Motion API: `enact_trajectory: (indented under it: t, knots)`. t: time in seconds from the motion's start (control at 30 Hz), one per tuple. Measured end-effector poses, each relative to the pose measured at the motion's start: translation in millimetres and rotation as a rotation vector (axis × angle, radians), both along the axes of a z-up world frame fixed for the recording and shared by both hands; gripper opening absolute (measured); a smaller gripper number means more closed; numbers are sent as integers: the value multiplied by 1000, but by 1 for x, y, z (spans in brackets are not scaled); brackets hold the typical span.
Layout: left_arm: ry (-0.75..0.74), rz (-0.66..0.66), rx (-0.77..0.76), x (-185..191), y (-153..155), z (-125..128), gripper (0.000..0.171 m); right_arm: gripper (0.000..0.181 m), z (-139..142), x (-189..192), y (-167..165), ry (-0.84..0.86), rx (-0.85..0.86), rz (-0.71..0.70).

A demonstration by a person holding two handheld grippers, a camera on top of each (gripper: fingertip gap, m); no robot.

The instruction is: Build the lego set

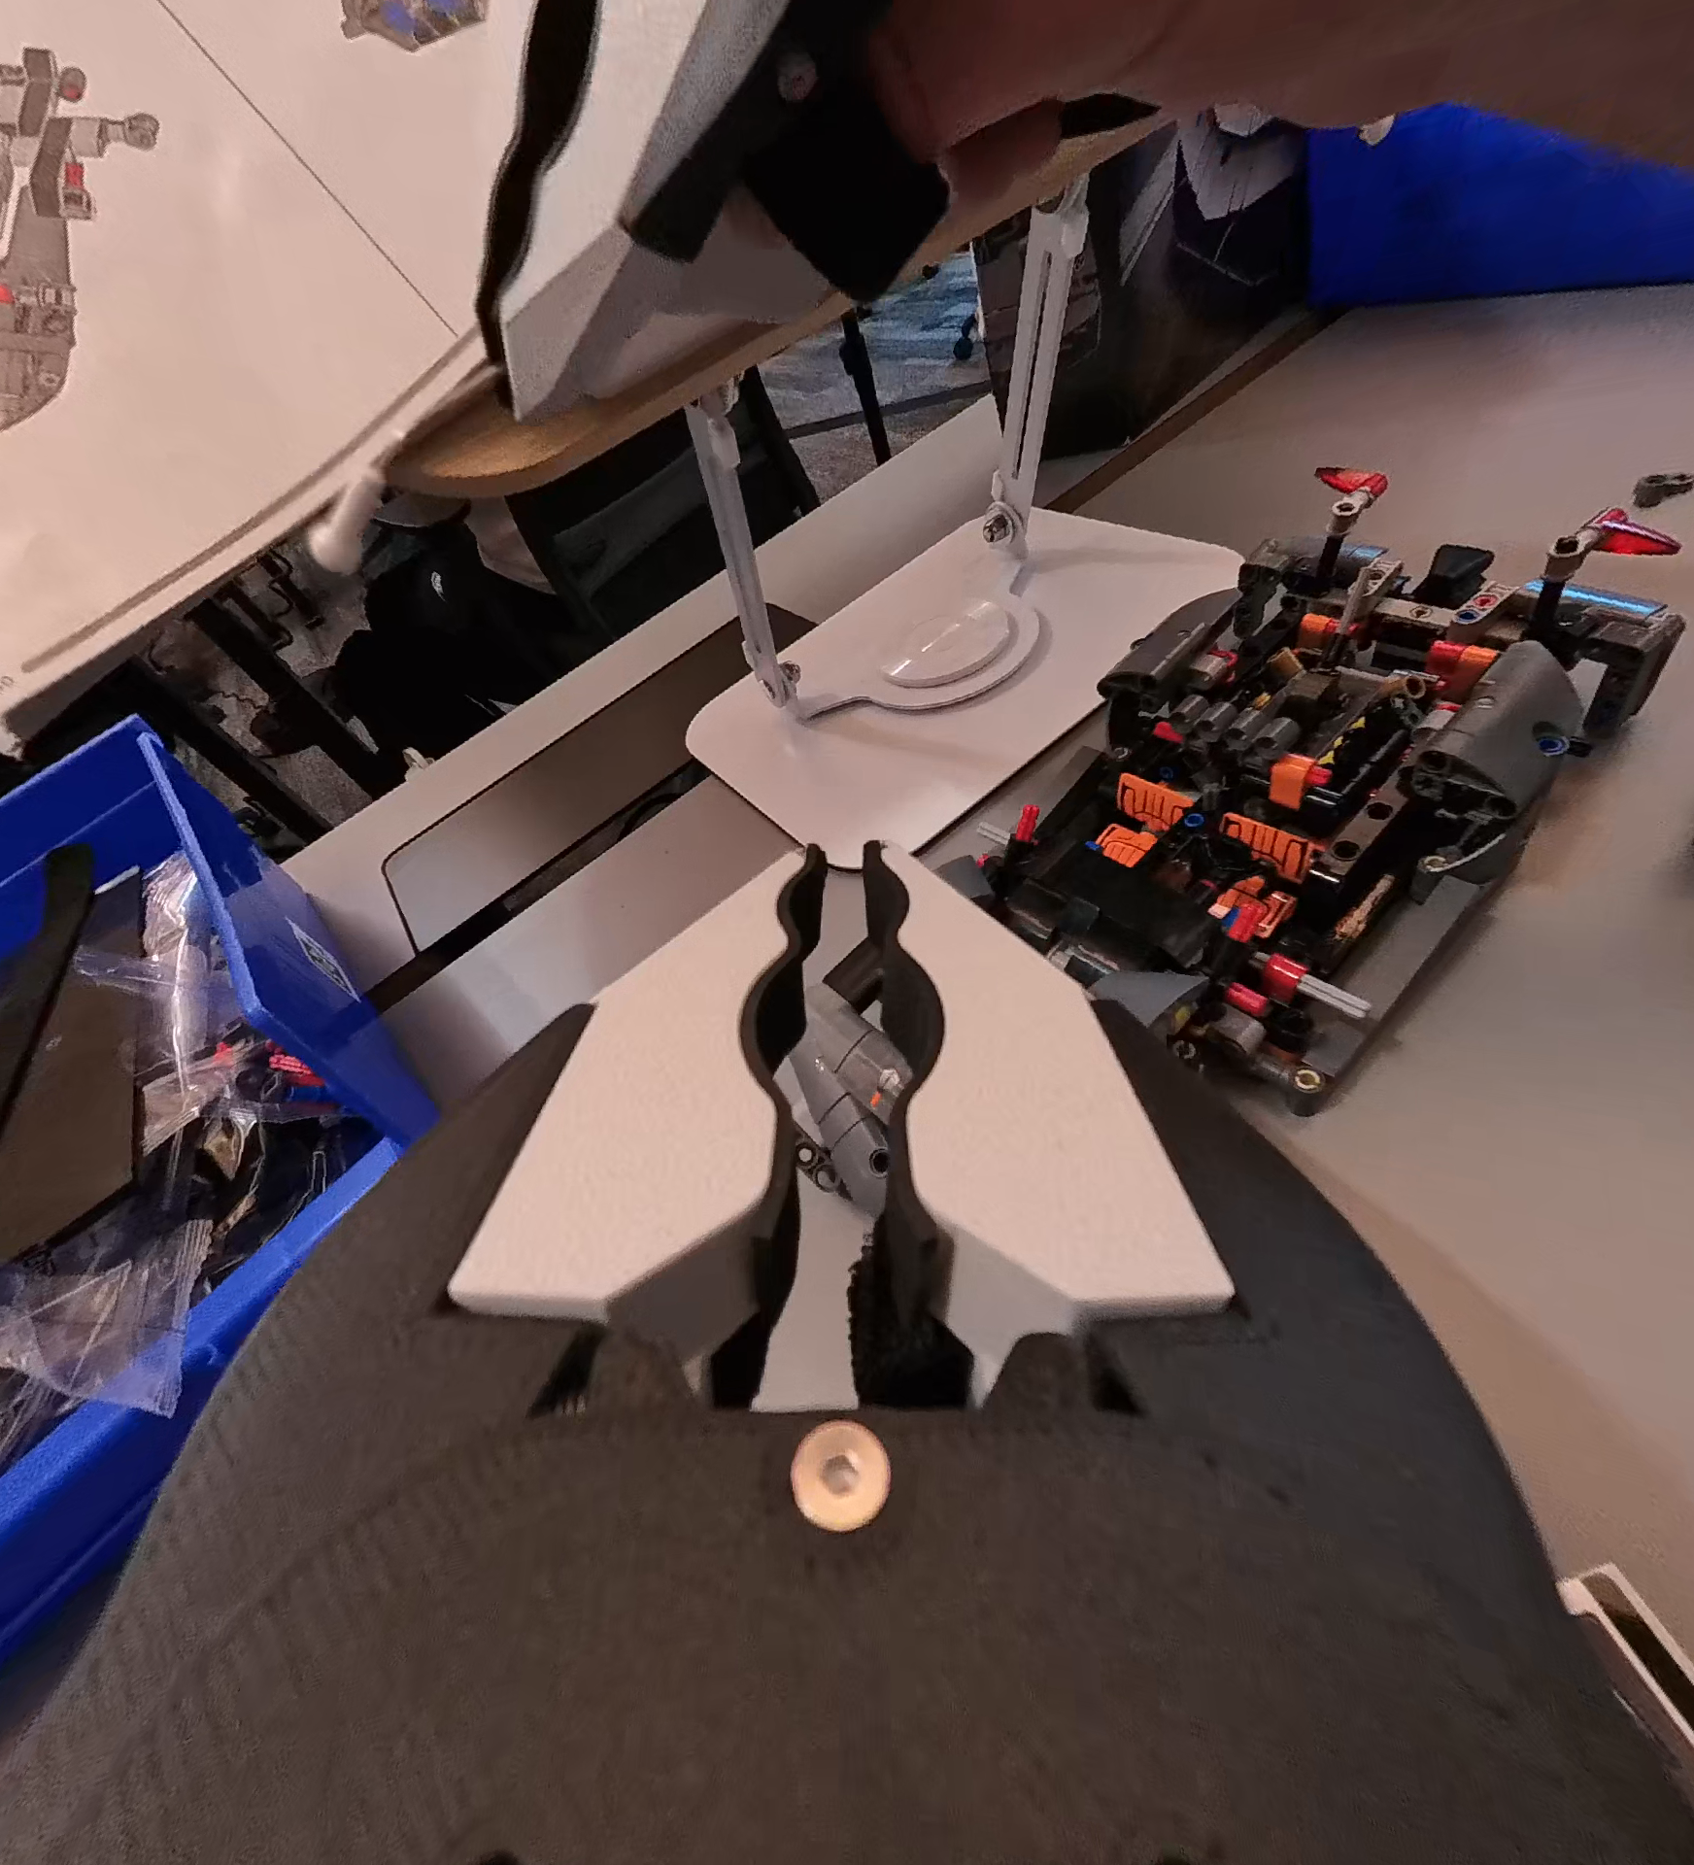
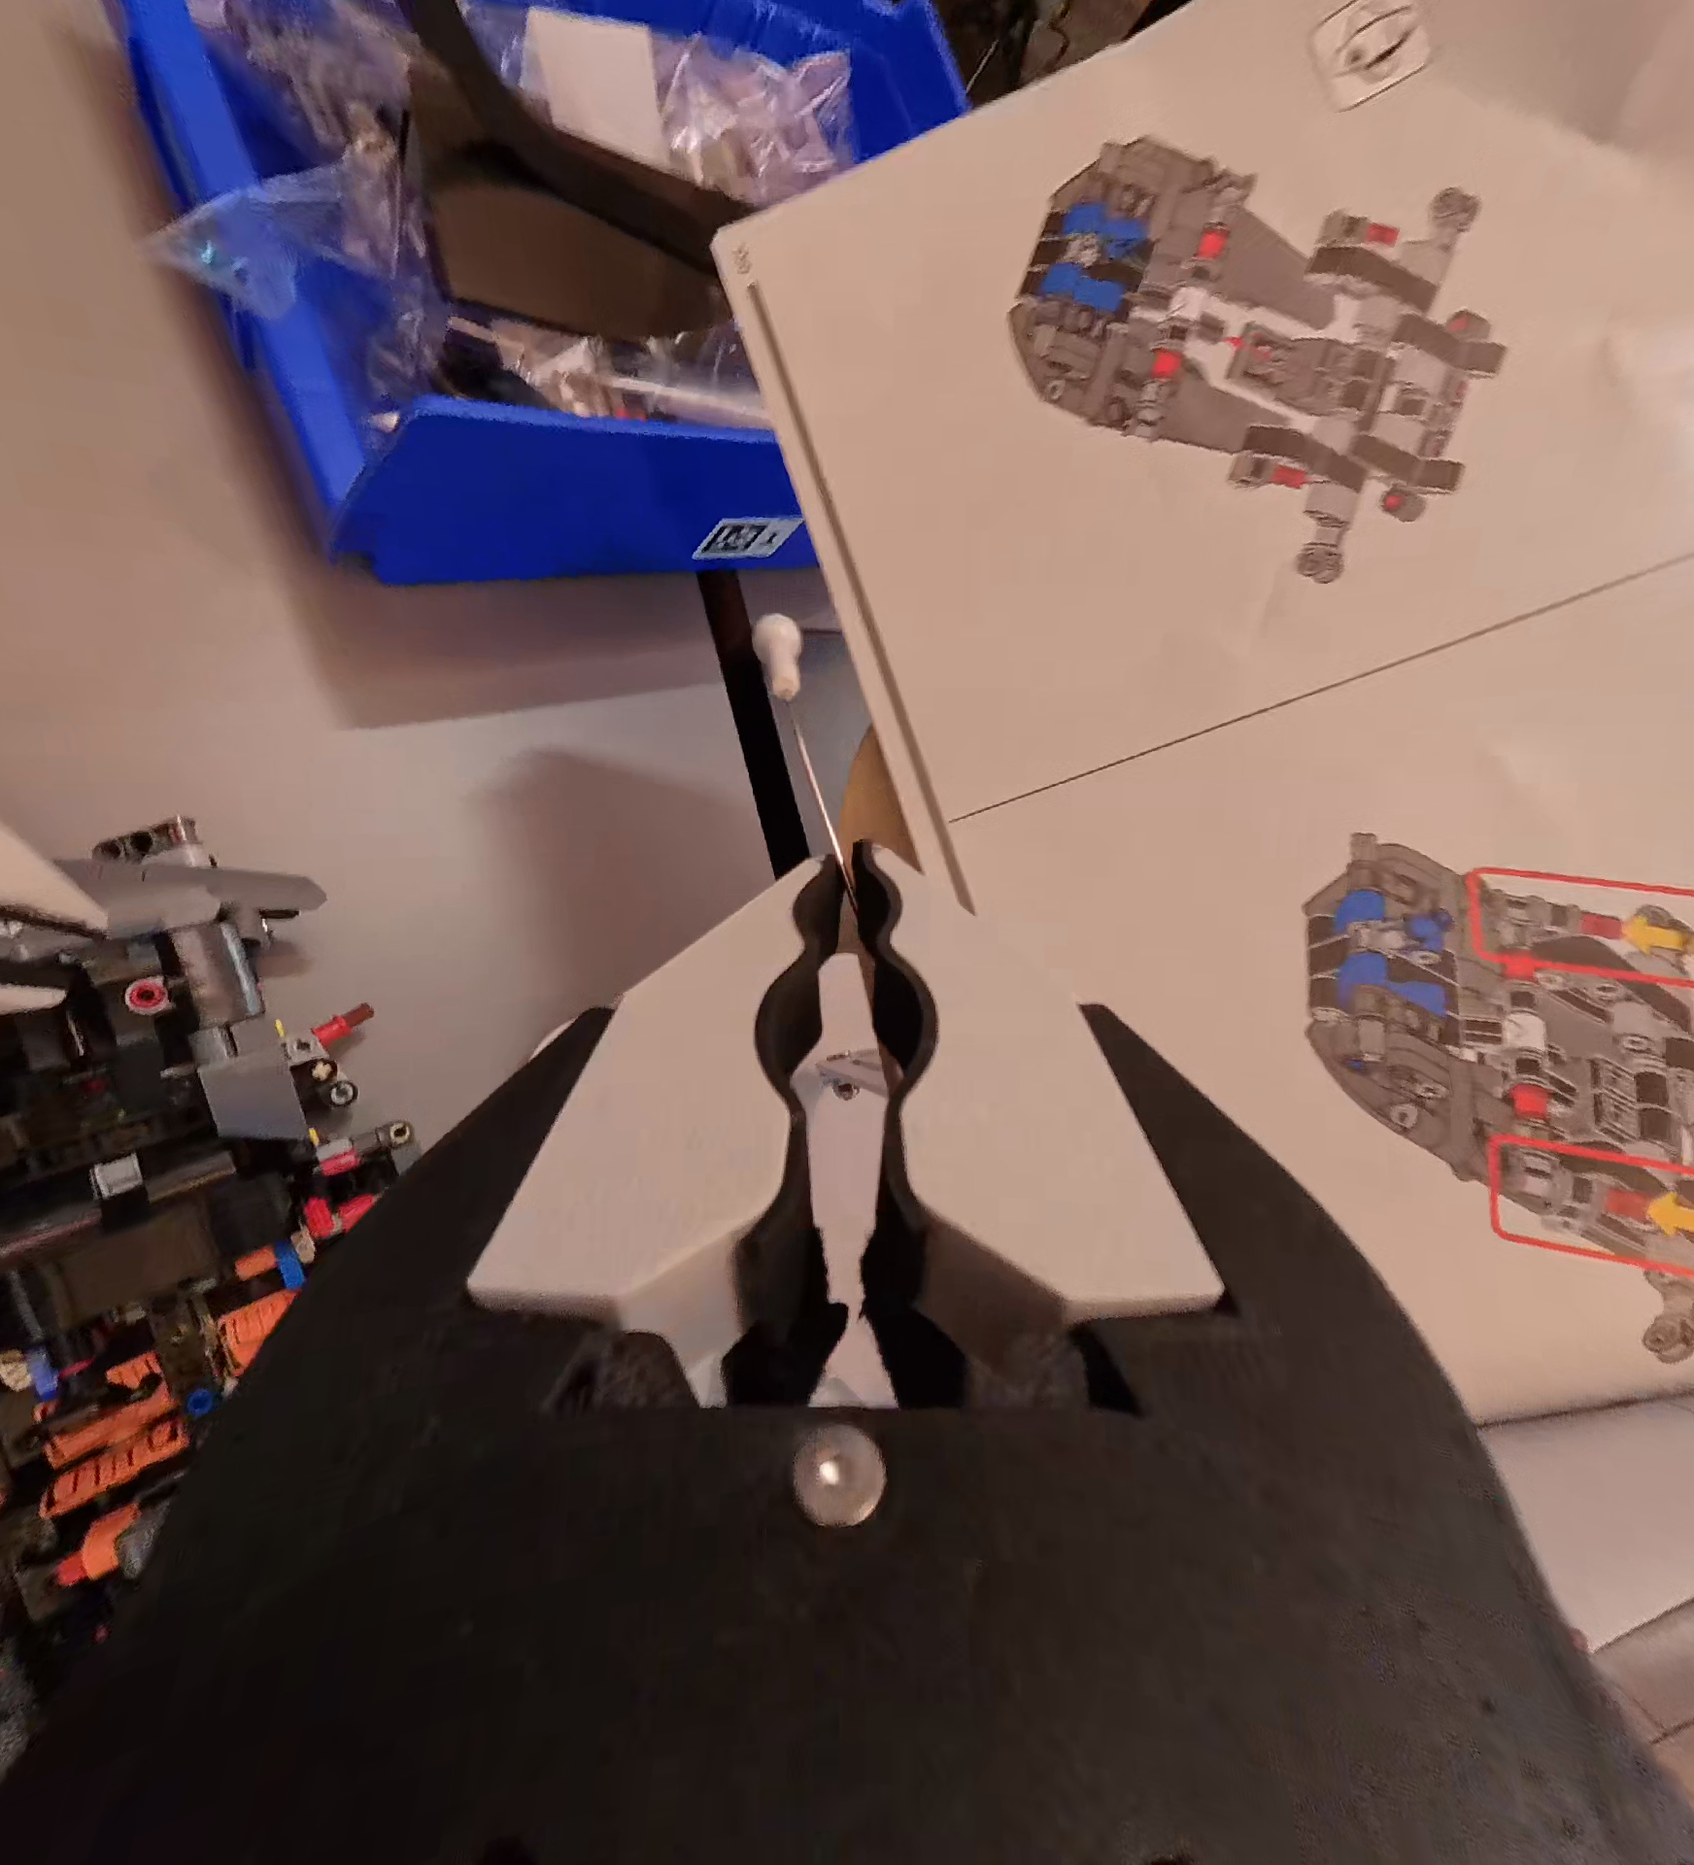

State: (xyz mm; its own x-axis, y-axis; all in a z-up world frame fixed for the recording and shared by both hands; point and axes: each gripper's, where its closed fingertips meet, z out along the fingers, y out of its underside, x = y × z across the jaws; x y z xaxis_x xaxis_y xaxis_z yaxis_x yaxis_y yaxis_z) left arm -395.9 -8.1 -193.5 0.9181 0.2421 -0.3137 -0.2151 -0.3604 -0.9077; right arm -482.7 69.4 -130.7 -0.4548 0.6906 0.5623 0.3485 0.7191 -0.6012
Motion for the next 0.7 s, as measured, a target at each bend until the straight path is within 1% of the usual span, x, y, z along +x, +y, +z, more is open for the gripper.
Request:
enact_trajectory:
  t: [0.1,0.17,0.2,0.23,0.33,0.4,0.43,0.5,0.53,0.57,0.6,0.63,0.7]
  knots:
    - [-4,0,-1,0,0,-2,6,0,-3,1,1,11,95,12]
    - [-4,0,-5,-1,1,-3,6,2,-1,2,-1,2,42,-2]
    - [-3,1,-8,-1,1,-4,6,7,0,3,-4,4,20,3]
    - [-2,2,-9,-1,0,-4,6,19,3,7,-9,7,0,12]
    - [-9,7,1,-3,-1,-4,6,29,13,28,-30,-49,-69,56]
    - [-15,11,8,-4,-1,-3,6,42,38,34,-40,-4,-91,96]
    - [-19,10,12,-4,-2,-2,6,55,51,31,-39,23,-88,97]
    - [-28,7,19,-3,-1,-2,6,80,74,13,-26,66,-42,61]
    - [-27,5,18,-3,0,-2,6,90,83,1,-17,83,-11,38]
    - [-24,4,16,-2,0,-2,6,89,88,-13,-6,85,20,17]
    - [-23,3,16,-2,0,-2,6,92,89,-26,6,74,56,-8]
    - [-24,2,16,-1,1,-2,6,98,88,-40,21,58,102,-42]
    - [-20,0,15,-1,1,-2,6,100,81,-61,47,15,176,-101]
